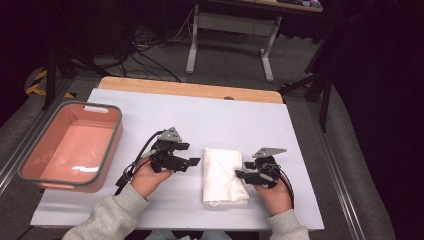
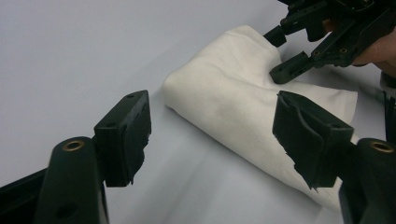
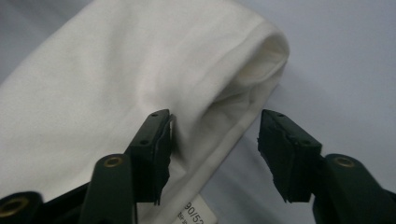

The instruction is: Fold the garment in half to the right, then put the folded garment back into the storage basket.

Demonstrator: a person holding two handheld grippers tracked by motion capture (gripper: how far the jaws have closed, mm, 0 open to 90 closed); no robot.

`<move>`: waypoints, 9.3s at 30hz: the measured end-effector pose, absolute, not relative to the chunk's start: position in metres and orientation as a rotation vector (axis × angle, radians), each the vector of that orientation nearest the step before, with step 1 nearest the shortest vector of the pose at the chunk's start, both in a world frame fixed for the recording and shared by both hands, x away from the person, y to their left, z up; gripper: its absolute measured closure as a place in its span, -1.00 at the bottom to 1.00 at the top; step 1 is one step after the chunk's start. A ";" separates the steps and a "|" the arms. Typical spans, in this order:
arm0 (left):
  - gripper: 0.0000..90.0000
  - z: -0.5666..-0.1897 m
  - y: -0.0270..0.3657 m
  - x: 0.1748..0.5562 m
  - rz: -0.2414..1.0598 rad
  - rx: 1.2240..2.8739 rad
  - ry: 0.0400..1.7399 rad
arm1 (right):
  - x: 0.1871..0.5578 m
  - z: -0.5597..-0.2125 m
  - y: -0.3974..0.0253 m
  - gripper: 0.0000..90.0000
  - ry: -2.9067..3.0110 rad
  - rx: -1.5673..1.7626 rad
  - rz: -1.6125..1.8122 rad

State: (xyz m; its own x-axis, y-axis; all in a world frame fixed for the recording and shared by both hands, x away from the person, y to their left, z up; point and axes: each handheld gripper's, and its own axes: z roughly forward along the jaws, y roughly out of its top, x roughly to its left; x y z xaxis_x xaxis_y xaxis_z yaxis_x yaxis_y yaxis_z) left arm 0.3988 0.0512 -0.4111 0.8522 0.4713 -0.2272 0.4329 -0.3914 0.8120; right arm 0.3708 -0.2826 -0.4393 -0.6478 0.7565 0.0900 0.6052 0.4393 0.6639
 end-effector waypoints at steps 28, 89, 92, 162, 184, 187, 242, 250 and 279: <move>-0.74 -0.411 -0.005 0.413 0.098 2.182 0.668 | 0.356 -0.410 -0.328 -0.73 2.343 1.052 1.163; -0.30 -0.453 -0.043 0.417 0.061 2.345 0.594 | 0.357 -0.412 -0.323 -0.80 2.372 1.028 1.203; -0.09 -0.453 -0.042 0.416 0.026 2.338 0.578 | 0.357 -0.412 -0.323 -0.80 2.375 1.029 1.204; 0.45 -0.334 0.019 0.396 0.159 2.145 0.311 | 0.352 -0.403 -0.332 -0.88 2.273 0.975 1.355; 0.45 -0.308 0.095 0.392 0.295 2.119 0.459 | 0.369 -0.401 -0.325 -0.87 2.296 0.929 1.367; 0.45 -0.307 0.106 0.392 0.307 2.121 0.478 | 0.370 -0.400 -0.324 -0.87 2.296 0.923 1.368; 0.43 -0.287 0.250 0.395 0.510 2.090 0.723 | 0.371 -0.409 -0.319 -0.89 2.324 0.937 1.342; 0.43 -0.289 0.273 0.395 0.522 2.091 0.776 | 0.372 -0.410 -0.317 -0.89 2.334 0.932 1.334; 0.41 -0.304 0.325 0.396 0.523 2.116 0.907 | 0.372 -0.413 -0.313 -0.89 2.353 0.924 1.323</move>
